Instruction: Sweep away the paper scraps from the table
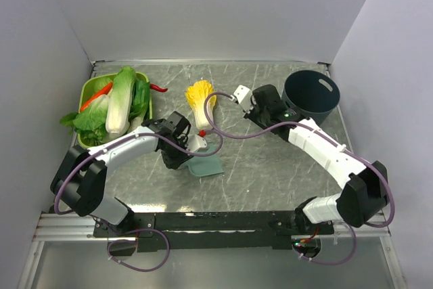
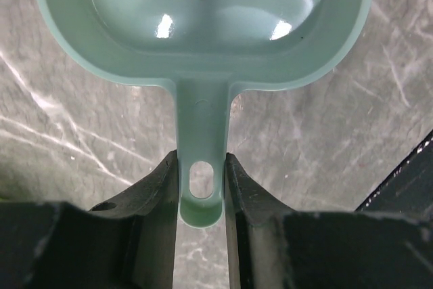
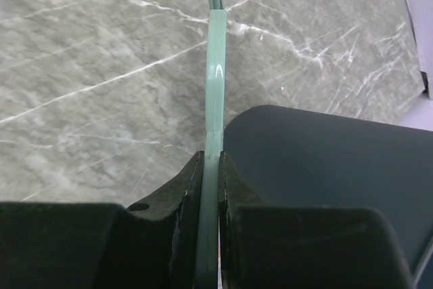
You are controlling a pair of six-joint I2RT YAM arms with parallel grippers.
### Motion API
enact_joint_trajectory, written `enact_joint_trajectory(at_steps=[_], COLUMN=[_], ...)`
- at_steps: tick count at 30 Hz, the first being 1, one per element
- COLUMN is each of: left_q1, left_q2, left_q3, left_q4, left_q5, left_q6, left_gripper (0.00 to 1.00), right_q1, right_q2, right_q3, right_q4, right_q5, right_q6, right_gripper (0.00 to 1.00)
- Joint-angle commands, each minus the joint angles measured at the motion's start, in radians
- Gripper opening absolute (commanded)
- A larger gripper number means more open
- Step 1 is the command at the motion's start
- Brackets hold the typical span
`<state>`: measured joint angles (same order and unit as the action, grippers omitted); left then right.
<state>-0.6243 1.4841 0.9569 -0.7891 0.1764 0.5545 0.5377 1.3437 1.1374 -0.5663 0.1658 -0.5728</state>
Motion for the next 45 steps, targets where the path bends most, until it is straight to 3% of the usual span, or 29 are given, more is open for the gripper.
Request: enact_joint_trajectory(at_steps=[1,5,11,16,23,33,34,36,39,45], left_q1=[0.001,0.001,0.001,0.012,0.044,0.077,0.083,0.090,0.103,0.127], left_q2=[-0.001,-0.008,-0.063,-0.162,-0.381,-0.426,-0.432,-0.435,-0.439,-0.430], left_q3=[-0.007,-0.021,-0.046,-0.047,-0.136,-0.122,-0.122,-0.121,-0.118,-0.110], left_q4=[0.070,0.096,0.102,0.091,0.134,0.074,0.073,0.073,0.074,0.103], left_q5=[0.054,0.054,0.060,0.073,0.097,0.121,0.121,0.112,0.110,0.112], left_q6=[-0.033,-0.042,-0.050,-0.051,-0.077,-0.119,-0.122,-0.134,-0.136,-0.149], left_gripper=[0.23,0.39,0.53,0.56,0.71,0.80,0.87,0.93,0.94,0.95], right_q1=[0.007,0.016,0.025,0.024,0.027,0.030,0.033,0.039,0.045,0.051], right_q2=[0.035,0.063,0.075,0.069,0.052,0.028,0.025,0.023,0.015,-0.018], right_q3=[-0.016,-0.014,-0.005,-0.016,-0.067,-0.246,-0.249,-0.245,-0.223,-0.209], right_q4=[0.098,0.106,0.102,0.098,0.153,0.318,0.300,0.263,0.168,0.000], right_q5=[0.064,0.060,0.060,0.061,0.057,0.021,0.003,-0.023,-0.086,-0.218], right_q6=[-0.029,-0.030,-0.019,-0.021,-0.102,-0.312,-0.312,-0.303,-0.253,-0.177], right_gripper=[0.00,0.00,0.00,0.00,0.00,0.00,0.00,0.00,0.06,0.32])
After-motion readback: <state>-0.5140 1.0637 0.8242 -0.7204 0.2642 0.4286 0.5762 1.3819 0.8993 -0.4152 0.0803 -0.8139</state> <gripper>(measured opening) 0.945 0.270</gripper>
